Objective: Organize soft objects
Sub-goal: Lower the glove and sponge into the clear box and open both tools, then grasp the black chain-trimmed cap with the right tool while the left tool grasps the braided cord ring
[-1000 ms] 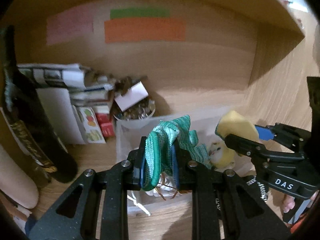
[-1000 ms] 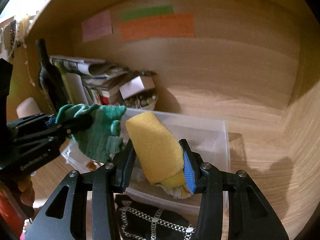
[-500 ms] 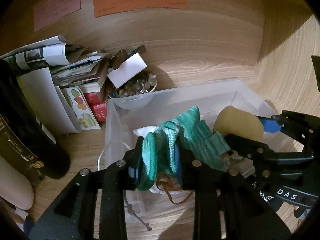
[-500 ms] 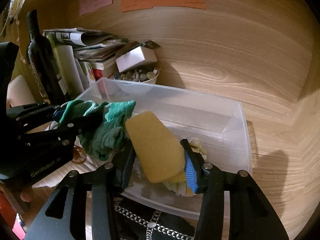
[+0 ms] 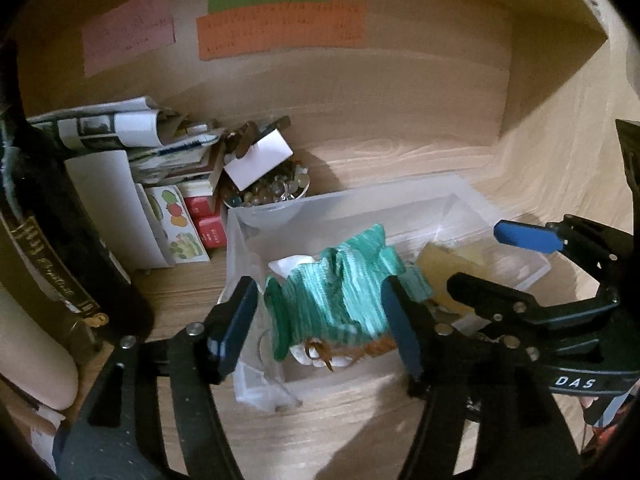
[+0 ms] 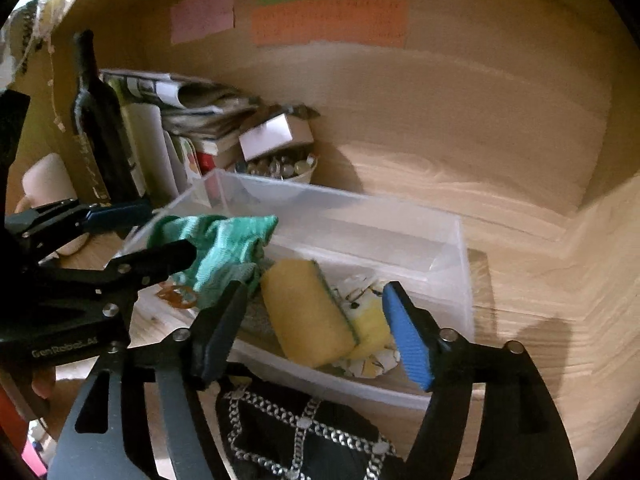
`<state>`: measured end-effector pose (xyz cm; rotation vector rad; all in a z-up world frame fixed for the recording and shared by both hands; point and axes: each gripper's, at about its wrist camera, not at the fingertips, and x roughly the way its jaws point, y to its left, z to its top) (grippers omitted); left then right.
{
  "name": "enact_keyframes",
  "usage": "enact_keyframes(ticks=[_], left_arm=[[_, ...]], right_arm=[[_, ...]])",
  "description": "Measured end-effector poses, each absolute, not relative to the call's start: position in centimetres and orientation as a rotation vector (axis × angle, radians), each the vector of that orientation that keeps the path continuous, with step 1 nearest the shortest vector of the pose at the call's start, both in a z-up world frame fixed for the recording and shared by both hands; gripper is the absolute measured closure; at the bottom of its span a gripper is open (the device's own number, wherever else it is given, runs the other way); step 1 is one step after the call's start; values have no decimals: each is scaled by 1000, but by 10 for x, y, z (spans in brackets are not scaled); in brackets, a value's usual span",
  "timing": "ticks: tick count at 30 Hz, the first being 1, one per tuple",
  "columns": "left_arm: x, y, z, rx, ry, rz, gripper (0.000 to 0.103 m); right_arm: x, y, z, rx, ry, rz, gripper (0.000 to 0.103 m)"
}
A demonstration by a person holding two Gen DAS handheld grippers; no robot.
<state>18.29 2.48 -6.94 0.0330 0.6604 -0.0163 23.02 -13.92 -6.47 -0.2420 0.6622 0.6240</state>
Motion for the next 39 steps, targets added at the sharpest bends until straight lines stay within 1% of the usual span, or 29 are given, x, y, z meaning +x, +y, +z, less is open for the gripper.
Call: enact_keyframes(ticks=[2,3,5,9,11,13,14,21,24,27,30,32,33,34,35,36,37,38,39], left_arm=[[175,26,-64,24,645,-19,28],[172,26,-61,20,636,-20,26],[164,26,-56,12,618,-24,20],[145,26,-47,7,586,-32,12],[137,24,-45,2,575,-36,6],[129,22,-46,0,572,-41,4],[124,21,-49,0,576,-46,4],[113,17,-85,-35,687,-73,3],[109,14,-100,-39,730,-78,3],[103,9,-111,-40,765,-88,3],[98,4,-117,-41,782,-104,3],[94,-1,-121,-44,789,-120,3],[93,-4,-122,-45,792,-130,3],[90,-8,-124,-42,796,-141,3],[89,-11,-125,-36,797,-149,3],[87,-15,-127,-29,798,-157,3],[86,-19,-128,-26,801,-165,3],[85,-21,-129,-25,804,-174,3],[85,-24,-130,-26,810,-183,3]], right_arm=[[223,-143,-58,-237,641,624,29],[220,-145,-55,-235,631,626,26],[210,-152,-47,-227,601,625,18],[194,-161,-41,-232,575,629,16],[186,-166,-43,-240,575,627,11],[182,-169,-50,-244,582,621,6],[180,-171,-55,-248,595,621,5],[182,-177,-105,-316,767,600,5],[183,-179,-117,-330,815,599,5],[185,-177,-124,-363,849,597,7],[184,-178,-130,-373,862,605,14],[184,-179,-130,-363,866,612,24],[184,-179,-132,-350,869,617,27],[182,-182,-134,-339,872,620,35],[182,-184,-136,-325,879,629,46],[181,-188,-137,-308,884,643,49],[179,-191,-137,-293,880,645,57],[178,-192,-137,-294,878,640,68],[176,-194,-136,-283,881,647,73]])
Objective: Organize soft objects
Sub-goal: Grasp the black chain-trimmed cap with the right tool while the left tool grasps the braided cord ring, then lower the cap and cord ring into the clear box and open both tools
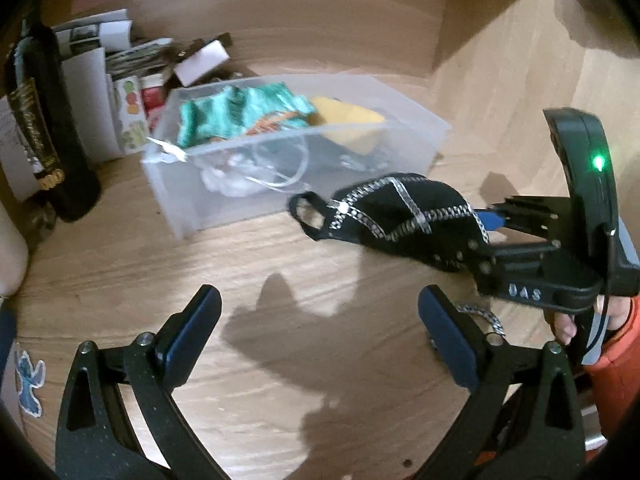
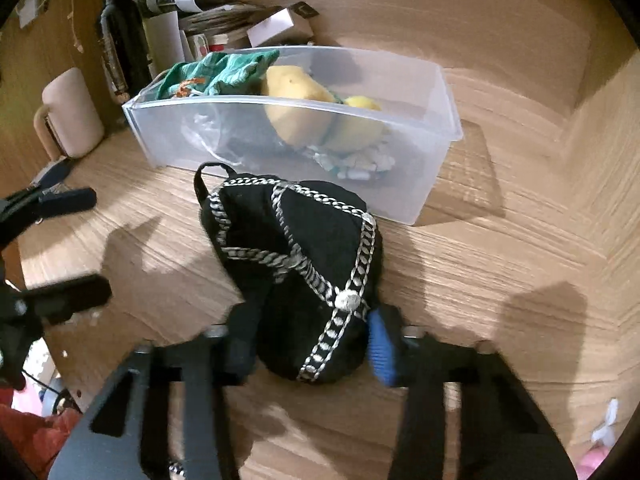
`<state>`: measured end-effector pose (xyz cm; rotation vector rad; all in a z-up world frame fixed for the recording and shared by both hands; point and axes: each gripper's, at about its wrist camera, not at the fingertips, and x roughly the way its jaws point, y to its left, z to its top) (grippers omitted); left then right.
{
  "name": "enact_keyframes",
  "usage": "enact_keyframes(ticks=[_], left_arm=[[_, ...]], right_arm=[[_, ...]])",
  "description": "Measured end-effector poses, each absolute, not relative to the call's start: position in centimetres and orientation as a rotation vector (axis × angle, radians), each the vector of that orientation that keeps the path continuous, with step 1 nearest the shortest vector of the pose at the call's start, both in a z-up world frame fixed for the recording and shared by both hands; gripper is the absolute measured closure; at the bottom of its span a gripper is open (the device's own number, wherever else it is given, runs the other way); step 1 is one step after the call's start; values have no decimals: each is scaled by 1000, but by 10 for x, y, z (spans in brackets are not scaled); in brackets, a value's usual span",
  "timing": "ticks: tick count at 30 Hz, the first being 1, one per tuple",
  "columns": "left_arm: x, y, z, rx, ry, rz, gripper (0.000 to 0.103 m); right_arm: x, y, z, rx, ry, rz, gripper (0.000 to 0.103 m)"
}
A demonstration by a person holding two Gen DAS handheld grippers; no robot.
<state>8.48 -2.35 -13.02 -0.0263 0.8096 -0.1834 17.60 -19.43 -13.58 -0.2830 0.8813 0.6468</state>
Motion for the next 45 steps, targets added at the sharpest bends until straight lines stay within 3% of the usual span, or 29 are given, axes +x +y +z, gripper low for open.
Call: enact_keyframes(ticks=[1,4,5,16,21,24,25,35,45], left_arm=[[84,-26,-131,-30,816,-196,3],[83,-33,-135,-49,828,-230,5],[83,-35,-135,-54,832,-245,10],[79,-61,-148,-40,906,-378,49],[78,-76,-150,6,891,-398,61],[85,-88,-153,60,873,-353,82],[86,-91,-153,86,866,-316,95],[99,-60,-144,-7,841,-254,98],[107,-15,-81,-65,671,-157,98]], right_arm=[[174,-196,-135,-273,882,644,82],[169,-201,-133,-276,852,599,85],[167,-204,-131,-267,845,593,86],[143,-250,-89,-127,727,533,86],[137,-253,-78,-127,705,534,86],[136,-255,-74,-111,689,541,86],[135,-254,-74,-108,686,541,86],[132,-249,-58,-80,627,562,86],[146,-236,-38,-39,559,581,86]])
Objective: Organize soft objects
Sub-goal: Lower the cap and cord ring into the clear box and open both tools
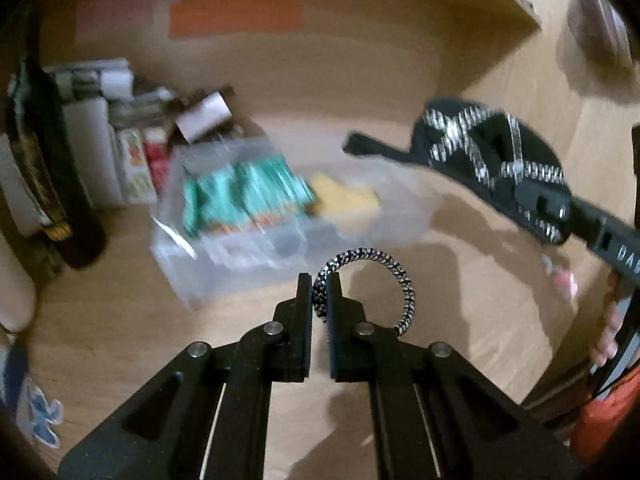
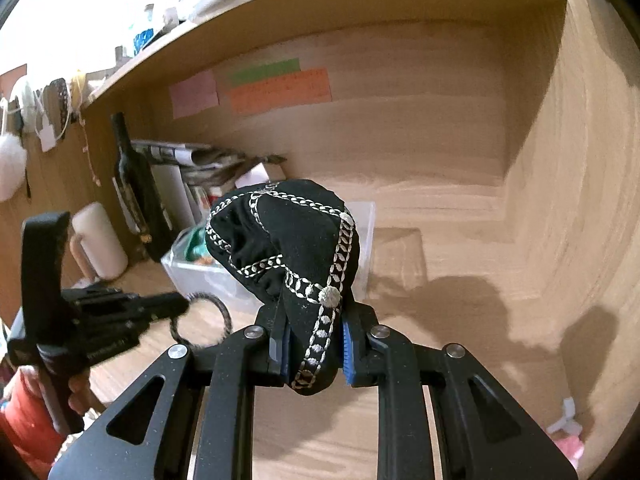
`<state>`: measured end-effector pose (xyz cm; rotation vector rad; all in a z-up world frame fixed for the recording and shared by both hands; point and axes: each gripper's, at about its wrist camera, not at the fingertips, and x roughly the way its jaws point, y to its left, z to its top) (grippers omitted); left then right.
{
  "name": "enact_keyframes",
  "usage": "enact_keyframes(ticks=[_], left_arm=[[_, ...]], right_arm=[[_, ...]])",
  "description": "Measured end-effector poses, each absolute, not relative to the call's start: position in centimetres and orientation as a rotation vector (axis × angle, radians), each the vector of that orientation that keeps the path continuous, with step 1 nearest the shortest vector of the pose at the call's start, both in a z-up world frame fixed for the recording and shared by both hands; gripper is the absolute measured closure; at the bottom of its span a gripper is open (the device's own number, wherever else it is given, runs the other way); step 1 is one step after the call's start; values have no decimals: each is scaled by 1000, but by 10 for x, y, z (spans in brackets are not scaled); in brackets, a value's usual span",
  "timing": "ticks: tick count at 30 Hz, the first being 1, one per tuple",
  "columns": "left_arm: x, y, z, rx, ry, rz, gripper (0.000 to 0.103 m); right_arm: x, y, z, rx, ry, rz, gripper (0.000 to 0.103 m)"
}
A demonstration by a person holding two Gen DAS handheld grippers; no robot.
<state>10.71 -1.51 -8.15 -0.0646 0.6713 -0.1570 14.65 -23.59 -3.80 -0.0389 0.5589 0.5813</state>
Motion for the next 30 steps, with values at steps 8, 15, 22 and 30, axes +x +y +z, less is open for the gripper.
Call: enact_keyframes(ticks=[8,15,22,30], left_arm=[[129,14,-36,-78,544,-76,98],[158,36,-34,-137,547,-39,98],[184,40,-53,-158,591,-17,98],[203,41,-74,-141,647,-13,98]], right_arm=[[167,-216,-27,-26,525,596,86],[193,-198,-28,-12,536,604,86],[222,-177,-43,-25,589,589,86],[250,-168,-68,-47,677,559,86]])
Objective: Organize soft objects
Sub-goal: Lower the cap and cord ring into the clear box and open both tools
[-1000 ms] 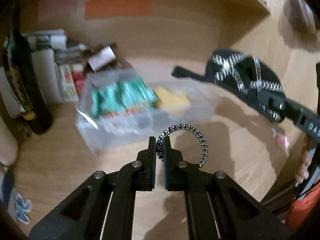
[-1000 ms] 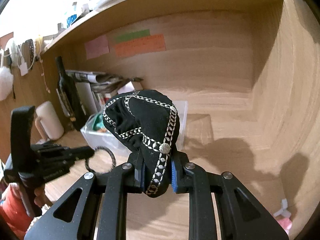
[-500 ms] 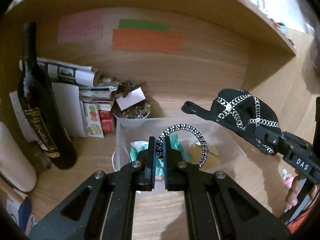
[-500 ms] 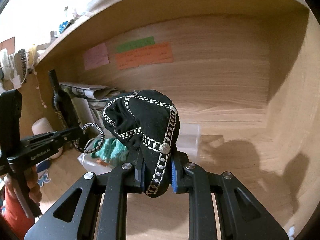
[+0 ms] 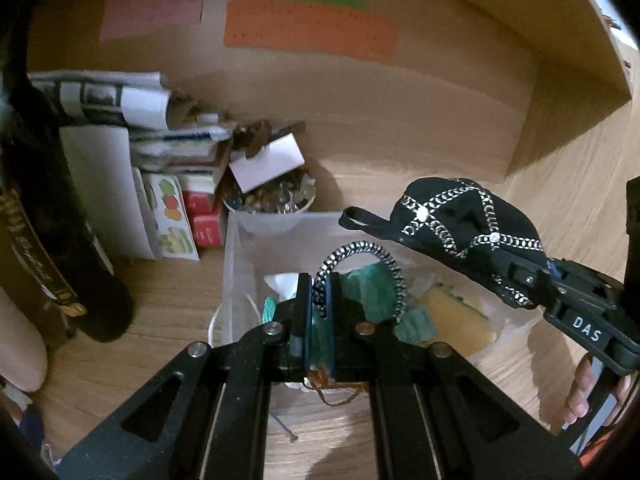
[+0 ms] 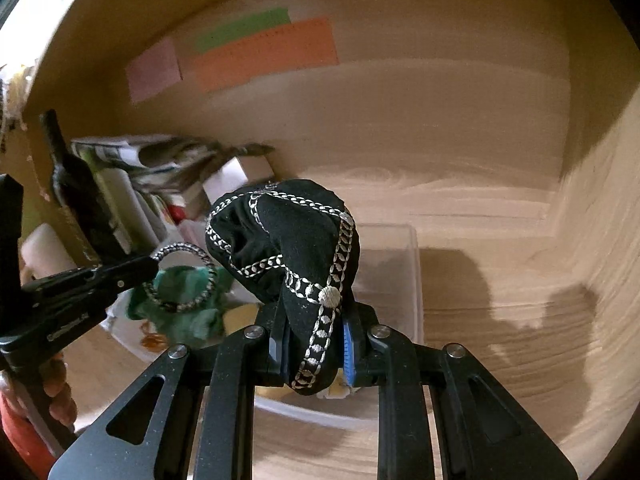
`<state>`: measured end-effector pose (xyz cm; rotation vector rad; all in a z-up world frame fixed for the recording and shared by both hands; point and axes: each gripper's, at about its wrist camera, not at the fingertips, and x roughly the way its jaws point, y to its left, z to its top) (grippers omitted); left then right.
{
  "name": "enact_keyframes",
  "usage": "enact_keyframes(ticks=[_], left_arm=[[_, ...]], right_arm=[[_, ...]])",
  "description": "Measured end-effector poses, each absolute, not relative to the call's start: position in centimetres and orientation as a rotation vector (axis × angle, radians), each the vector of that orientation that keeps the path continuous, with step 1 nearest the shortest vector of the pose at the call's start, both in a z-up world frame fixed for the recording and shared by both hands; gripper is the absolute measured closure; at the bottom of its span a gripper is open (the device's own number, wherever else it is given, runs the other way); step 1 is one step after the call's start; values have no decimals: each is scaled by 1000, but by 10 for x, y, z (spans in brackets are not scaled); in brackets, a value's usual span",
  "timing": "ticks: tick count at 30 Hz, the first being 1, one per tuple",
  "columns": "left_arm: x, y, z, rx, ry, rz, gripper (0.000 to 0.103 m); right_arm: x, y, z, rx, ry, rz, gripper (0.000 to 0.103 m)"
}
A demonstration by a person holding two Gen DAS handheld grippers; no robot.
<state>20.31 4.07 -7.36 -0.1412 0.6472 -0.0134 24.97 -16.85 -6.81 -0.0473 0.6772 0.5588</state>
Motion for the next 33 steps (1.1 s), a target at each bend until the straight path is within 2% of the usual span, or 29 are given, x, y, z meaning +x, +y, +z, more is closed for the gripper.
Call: enact_keyframes(ticks=[10,13,19,22,30,33], left_arm=[[212,45,-87,-144,707,-20,97],[211,48,-86,-164,715,-43,88],[204,50,-77,-165,702,-54,72],[196,47,-69,-156,673,-57,65],[162,41,-32,-143,569,-75,63],[147,39,-18,-138,525,-81,59]], right_arm=[[262,-161,-87,-85,746,544,80],[260,-163,-86,-83,740,545,74],[250,-168,-73,-89,687,535,55],[244,-171,-66,-95,658,535,54],[214,-176,-33,-100,557,557,53],[199,-179,-19,-96,510,572,50]])
